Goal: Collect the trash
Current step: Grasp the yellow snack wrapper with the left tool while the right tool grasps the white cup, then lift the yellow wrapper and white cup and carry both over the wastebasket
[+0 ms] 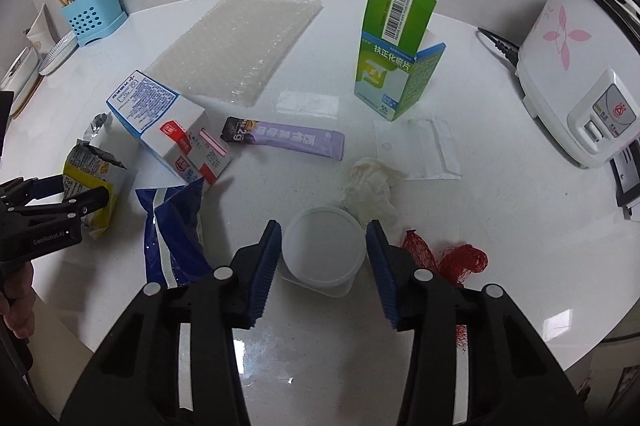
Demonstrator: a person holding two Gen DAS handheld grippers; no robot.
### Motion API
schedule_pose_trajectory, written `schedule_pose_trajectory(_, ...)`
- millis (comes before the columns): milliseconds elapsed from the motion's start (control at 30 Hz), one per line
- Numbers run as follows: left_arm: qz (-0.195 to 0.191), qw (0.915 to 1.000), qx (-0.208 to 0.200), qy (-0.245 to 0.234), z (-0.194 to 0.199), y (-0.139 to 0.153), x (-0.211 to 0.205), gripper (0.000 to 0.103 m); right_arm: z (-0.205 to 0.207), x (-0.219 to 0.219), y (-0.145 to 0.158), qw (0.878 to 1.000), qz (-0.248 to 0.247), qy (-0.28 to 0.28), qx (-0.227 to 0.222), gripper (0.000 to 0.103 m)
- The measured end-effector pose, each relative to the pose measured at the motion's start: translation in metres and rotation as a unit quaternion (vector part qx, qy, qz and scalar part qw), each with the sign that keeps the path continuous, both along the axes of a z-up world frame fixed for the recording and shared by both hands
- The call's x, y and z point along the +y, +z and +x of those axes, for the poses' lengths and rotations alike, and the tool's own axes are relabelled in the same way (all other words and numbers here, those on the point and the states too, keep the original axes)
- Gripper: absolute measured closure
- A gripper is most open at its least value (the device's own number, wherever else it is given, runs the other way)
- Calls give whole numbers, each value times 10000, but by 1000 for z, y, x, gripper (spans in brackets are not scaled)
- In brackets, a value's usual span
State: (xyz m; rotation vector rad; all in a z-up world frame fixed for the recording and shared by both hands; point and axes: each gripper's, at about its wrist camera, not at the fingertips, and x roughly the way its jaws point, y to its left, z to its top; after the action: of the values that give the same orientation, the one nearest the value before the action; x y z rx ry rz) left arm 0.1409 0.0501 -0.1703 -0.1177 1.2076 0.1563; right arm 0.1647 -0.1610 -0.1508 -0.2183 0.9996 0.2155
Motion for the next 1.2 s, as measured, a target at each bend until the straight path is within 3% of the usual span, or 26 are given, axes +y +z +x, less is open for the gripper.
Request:
schedule_pose_trajectory(233,-2,9998,173,24,-3,-4,4,57,-2,-1,2,10000,63,7,-10,68)
schedule_pose_trajectory(400,-29,9997,258,-26,-5,-4,2,85,-6,-3,4,9999,126,-15,-29,68)
schedule_pose_trajectory(467,-66,9996,265,14,-8,-3,2,88,-7,-4,7,9999,139,-22,-66,68)
schedule_pose_trajectory(833,-176,9998,-119,59,-36,28,0,91,-22,-13,26,9993,307,-60,-205,68)
schedule_pose_trajectory(1200,-373,9972,-598,-252,-72,70,7,91,-55,-15,48,9980,448,-308,-323,68)
